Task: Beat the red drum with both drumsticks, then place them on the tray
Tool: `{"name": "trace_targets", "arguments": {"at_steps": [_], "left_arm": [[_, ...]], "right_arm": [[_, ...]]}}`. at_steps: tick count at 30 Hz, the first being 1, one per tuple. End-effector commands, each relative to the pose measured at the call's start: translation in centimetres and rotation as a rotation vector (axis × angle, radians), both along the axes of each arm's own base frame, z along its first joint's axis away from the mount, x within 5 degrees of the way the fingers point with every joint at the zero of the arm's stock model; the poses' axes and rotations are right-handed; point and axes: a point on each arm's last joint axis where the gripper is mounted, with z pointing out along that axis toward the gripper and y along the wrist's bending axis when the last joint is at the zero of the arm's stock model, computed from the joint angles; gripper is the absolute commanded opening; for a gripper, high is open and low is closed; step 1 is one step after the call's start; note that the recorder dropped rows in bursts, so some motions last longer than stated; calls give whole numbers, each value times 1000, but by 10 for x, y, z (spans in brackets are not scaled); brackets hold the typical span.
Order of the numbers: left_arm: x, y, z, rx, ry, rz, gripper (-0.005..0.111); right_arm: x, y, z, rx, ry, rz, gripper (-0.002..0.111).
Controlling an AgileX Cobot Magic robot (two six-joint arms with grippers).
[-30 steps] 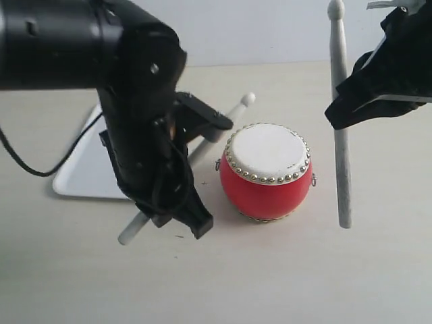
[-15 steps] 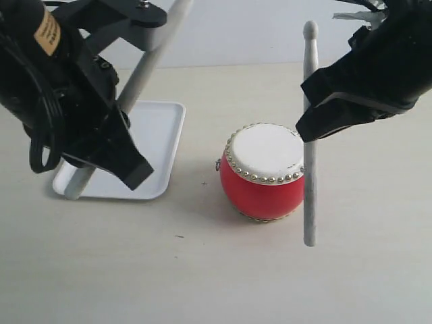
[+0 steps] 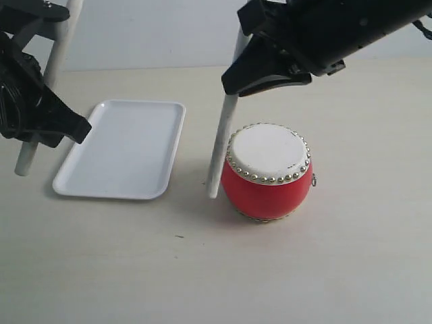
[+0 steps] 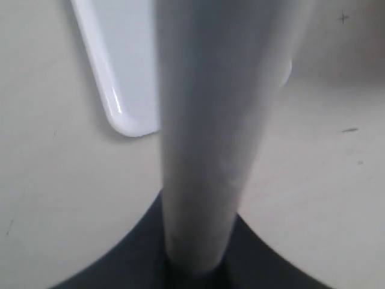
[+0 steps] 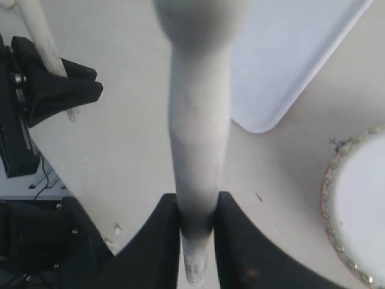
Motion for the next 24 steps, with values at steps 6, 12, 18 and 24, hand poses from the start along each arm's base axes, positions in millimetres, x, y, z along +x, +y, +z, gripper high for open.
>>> {"name": "trace_targets", "arguments": {"at_steps": [6, 12, 18, 24], "left_arm": [[17, -2, -15, -60, -96, 2, 0], [54, 10, -47, -33, -40, 91, 0], [103, 13, -87, 15, 70, 154, 0], [147, -9, -103, -52, 72, 182, 0]], "right_arm": [[34, 17, 3, 22, 11, 44, 0], [21, 16, 22, 9, -1, 229, 0], [0, 4, 59, -17, -297, 333, 0], [0, 0, 24, -79, -434, 378, 0]]}}
